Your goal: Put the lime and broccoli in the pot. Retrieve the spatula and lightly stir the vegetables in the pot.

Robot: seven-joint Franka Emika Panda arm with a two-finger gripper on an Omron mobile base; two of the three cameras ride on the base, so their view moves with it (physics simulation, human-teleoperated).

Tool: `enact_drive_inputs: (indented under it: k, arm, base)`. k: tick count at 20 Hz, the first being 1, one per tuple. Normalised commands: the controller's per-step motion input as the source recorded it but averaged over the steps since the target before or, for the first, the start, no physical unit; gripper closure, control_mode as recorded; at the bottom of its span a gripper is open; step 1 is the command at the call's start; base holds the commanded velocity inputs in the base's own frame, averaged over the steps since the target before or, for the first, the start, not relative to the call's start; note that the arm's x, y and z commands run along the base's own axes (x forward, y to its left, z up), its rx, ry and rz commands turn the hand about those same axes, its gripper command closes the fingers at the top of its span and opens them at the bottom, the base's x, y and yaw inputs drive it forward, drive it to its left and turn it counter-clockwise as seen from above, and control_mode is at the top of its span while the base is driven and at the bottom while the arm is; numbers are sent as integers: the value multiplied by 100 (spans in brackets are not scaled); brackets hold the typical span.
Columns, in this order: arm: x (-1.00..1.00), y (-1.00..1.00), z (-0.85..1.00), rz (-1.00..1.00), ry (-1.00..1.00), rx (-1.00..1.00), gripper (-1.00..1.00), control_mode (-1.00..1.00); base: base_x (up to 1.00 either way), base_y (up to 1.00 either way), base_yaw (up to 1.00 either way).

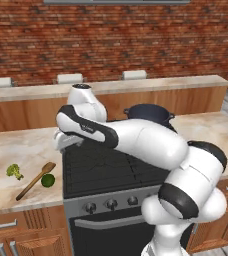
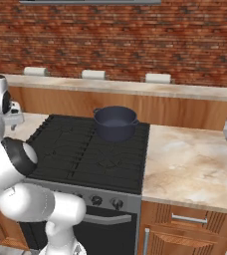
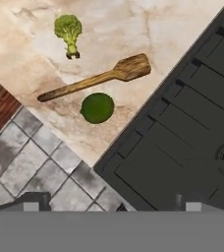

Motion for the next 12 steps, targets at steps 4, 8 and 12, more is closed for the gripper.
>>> enact_drive_inputs:
  k: [4, 8, 12]
  arm:
    - [0, 2, -44, 1, 0, -3, -100, -100]
    - [0, 19, -75, 0, 0, 0, -100, -100]
    - [2, 39, -69, 0, 5, 0, -100, -100]
  base:
    - [0, 0, 0]
    - [0, 0, 0]
    - [0, 0, 0]
